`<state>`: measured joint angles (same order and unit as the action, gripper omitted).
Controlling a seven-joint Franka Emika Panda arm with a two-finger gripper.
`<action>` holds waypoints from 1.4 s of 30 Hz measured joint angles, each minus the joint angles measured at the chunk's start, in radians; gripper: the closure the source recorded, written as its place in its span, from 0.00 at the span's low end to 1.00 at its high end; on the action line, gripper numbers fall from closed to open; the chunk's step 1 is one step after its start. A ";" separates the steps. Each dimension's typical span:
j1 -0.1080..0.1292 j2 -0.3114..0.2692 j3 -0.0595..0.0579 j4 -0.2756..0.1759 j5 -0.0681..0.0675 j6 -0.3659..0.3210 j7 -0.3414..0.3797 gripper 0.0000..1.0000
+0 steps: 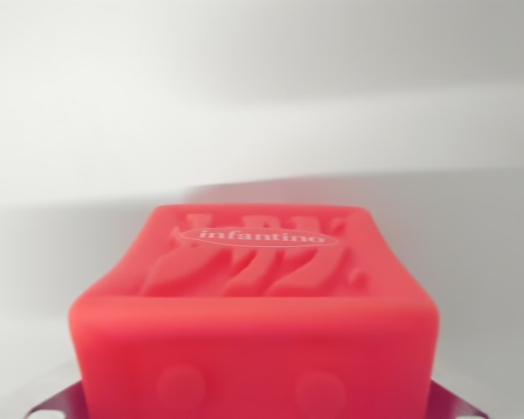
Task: Destack cube
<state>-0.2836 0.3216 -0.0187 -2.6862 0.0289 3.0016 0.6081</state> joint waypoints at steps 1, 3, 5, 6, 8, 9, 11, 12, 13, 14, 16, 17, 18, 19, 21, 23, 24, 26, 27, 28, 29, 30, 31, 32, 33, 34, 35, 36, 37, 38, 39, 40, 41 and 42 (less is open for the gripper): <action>0.000 0.003 0.000 0.001 0.000 0.002 0.000 1.00; -0.002 0.013 0.002 0.003 0.000 0.009 0.000 1.00; -0.003 0.021 0.003 0.005 0.000 0.016 0.000 1.00; -0.003 0.025 0.003 0.006 0.000 0.019 0.000 1.00; -0.004 0.030 0.004 0.007 0.000 0.023 0.000 1.00; -0.004 0.033 0.004 0.009 0.000 0.025 0.000 1.00; -0.004 0.039 0.005 0.011 0.000 0.029 0.000 1.00; -0.005 0.042 0.005 0.012 0.000 0.031 0.000 1.00; -0.005 0.044 0.005 0.013 0.000 0.032 0.000 1.00; -0.005 0.046 0.005 0.013 0.000 0.034 0.000 1.00; -0.005 0.048 0.006 0.014 0.000 0.036 0.000 1.00; -0.005 0.049 0.006 0.014 0.000 0.036 0.000 1.00; -0.005 0.050 0.006 0.014 0.000 0.037 0.000 1.00; -0.005 0.051 0.006 0.014 0.000 0.038 0.000 1.00; -0.005 0.053 0.006 0.015 0.000 0.039 0.000 1.00; -0.005 0.053 0.006 0.015 0.000 0.039 0.000 0.00; -0.005 0.053 0.006 0.015 0.000 0.039 0.000 0.00; -0.005 0.053 0.006 0.015 0.000 0.039 0.000 0.00; -0.005 0.053 0.006 0.015 0.000 0.039 0.000 0.00; -0.005 0.053 0.006 0.015 0.000 0.039 0.000 0.00; -0.005 0.053 0.006 0.015 0.000 0.039 0.000 0.00; -0.006 0.053 0.006 0.015 0.000 0.039 0.000 0.00; -0.006 0.053 0.006 0.015 0.000 0.039 0.000 0.00; -0.006 0.053 0.006 0.015 0.000 0.039 0.000 0.00; -0.006 0.053 0.006 0.015 0.000 0.039 0.000 0.00; -0.006 0.053 0.006 0.015 0.000 0.039 0.000 0.00; -0.006 0.053 0.006 0.015 0.000 0.039 0.000 0.00; -0.006 0.053 0.006 0.015 0.000 0.039 0.000 0.00; -0.006 0.053 0.006 0.015 0.000 0.039 0.000 0.00; -0.006 0.053 0.006 0.015 0.000 0.039 0.000 0.00; -0.006 0.053 0.006 0.015 0.000 0.039 0.000 0.00; -0.006 0.053 0.006 0.015 0.000 0.039 0.000 0.00; -0.006 0.053 0.006 0.015 0.000 0.039 0.000 0.00; -0.006 0.053 0.006 0.015 0.000 0.039 0.000 0.00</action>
<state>-0.2891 0.3749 -0.0126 -2.6708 0.0289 3.0407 0.6081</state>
